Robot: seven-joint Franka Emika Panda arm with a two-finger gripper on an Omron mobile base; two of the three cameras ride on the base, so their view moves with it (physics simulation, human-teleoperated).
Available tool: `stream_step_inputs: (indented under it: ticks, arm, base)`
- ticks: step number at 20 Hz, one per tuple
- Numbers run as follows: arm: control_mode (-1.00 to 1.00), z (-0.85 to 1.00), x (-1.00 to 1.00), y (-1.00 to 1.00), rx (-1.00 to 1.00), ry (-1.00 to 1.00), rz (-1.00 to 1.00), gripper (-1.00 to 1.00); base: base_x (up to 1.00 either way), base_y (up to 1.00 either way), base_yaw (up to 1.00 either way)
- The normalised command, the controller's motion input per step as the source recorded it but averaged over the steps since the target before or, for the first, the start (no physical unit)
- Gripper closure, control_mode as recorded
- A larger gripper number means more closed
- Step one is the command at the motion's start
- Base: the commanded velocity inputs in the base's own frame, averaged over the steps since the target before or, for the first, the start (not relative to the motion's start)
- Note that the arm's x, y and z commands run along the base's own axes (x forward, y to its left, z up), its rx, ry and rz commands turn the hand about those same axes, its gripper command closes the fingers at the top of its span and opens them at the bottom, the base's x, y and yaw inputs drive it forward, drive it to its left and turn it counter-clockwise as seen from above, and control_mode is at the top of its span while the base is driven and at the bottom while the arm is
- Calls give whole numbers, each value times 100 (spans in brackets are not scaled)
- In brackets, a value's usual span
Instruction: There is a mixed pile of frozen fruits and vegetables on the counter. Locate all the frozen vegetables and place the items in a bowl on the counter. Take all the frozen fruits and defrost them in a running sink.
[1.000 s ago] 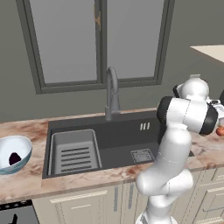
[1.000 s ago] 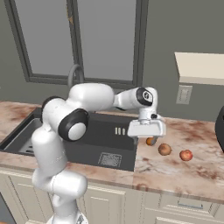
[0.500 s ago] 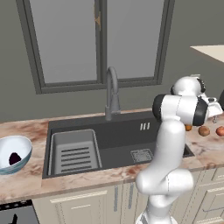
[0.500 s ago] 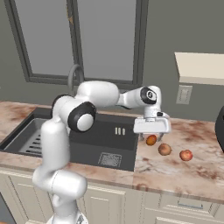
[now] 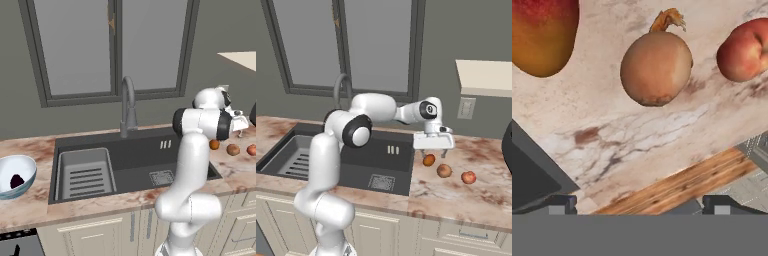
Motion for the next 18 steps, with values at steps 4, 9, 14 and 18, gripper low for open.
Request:
stream_step_inputs:
  ticks: [4,9,14,18]
  arm:
    - [-100,-29,32,-26,8,-20,9,-100]
    - [-100,-28,21,-28,7,-20,5,-100]
    - [-100,-23,22,-8,0,-8,3,-100]
    - [-100,-16,22,-1,0,-1,1,-100]
  base:
    - [0,0,0]
    - [0,0,0]
    - [0,0,0]
    - [0,0,0]
